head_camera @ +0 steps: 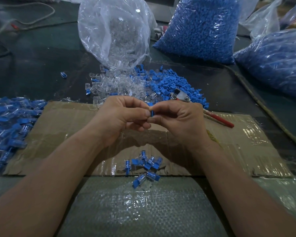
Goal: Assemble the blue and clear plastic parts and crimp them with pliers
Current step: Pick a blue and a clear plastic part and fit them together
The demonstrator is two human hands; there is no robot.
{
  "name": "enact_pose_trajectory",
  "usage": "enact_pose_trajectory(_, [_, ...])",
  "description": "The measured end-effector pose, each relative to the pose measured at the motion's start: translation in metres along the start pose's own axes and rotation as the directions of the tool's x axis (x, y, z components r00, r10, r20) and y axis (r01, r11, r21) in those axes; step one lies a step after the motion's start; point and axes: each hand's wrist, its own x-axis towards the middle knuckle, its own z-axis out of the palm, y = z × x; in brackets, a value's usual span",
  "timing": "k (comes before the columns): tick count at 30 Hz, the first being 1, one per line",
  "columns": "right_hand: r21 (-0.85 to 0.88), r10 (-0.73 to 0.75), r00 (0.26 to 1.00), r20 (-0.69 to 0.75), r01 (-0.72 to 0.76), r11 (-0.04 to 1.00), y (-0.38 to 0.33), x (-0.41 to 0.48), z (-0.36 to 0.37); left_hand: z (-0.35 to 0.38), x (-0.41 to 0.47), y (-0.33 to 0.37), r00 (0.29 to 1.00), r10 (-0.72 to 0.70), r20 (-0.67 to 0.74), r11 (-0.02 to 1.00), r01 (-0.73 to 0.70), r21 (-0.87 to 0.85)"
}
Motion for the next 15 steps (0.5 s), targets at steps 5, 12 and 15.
enact_pose_trajectory(5, [0.044,0.041,0.999,0.017,-0.042,0.998,0.0001,-0.0002,-0.0001,-0.0001,-0.0003,-0.0006,1.000,0.000,-0.007,1.000,0.000,-0.006])
enact_pose_trajectory(12, [0.101,0.085,0.996,0.036,-0.088,0.991,-0.0005,0.0001,-0.0008,-0.0019,0.0004,-0.0014,1.000,-0.006,-0.003,1.000,0.005,-0.004])
enact_pose_trajectory(15, [0.113,0.100,0.995,0.016,-0.102,0.988,-0.0007,0.0000,-0.0012,-0.0039,0.0011,0.0007,0.999,-0.021,0.043,0.998,0.023,-0.053])
